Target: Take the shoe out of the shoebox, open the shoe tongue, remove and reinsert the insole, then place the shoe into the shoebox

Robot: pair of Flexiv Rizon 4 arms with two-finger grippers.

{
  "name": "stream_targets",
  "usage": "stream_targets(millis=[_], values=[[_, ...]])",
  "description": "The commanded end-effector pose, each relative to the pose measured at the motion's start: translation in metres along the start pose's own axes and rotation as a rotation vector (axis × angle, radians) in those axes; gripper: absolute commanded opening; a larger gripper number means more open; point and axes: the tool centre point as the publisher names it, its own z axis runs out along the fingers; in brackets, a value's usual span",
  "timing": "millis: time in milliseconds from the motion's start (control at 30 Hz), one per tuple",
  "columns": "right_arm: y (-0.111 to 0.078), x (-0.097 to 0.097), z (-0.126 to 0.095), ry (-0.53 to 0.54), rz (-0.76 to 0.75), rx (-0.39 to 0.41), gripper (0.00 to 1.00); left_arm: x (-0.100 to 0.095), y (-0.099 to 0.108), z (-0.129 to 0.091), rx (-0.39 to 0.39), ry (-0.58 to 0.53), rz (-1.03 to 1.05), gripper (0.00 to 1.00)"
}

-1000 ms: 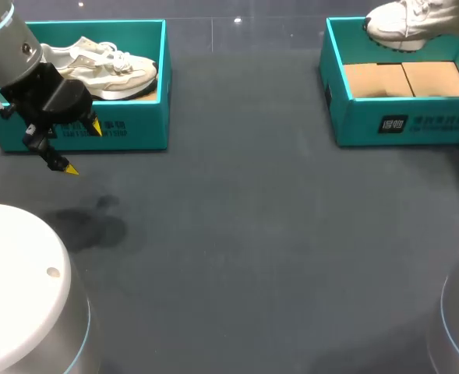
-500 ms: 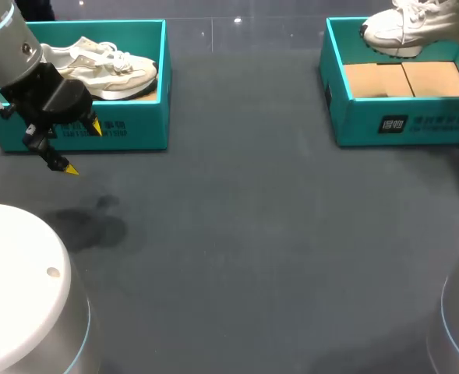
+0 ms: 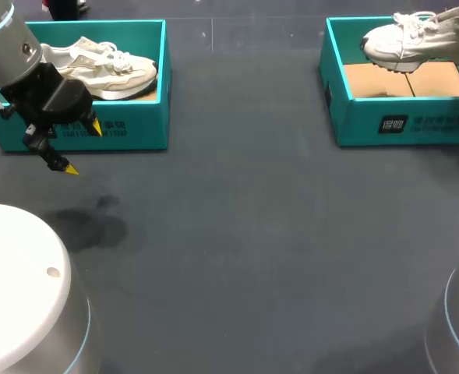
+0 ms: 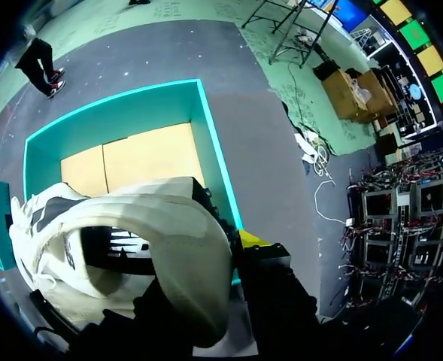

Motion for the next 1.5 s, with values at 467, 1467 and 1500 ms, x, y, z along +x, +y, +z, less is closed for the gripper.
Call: stream_targets(millis=[467, 1467, 1500], values=[[-0.015, -0.004, 0.007, 0.030, 0.027, -0.010, 0.00, 0.000, 0.000, -0.001, -0.002, 0.001, 0.000, 1.00], [-0.026, 0.030, 0.051, -0.056, 0.034, 0.015, 0.00, 0.000, 0.000, -0.001, -0.002, 0.001, 0.000, 1.00], [-0.026, 0.029, 0.052, -0.056, 0.037, 0.019, 0.00, 0.000, 0.000, -0.001, -0.002, 0.001, 0.000, 1.00]])
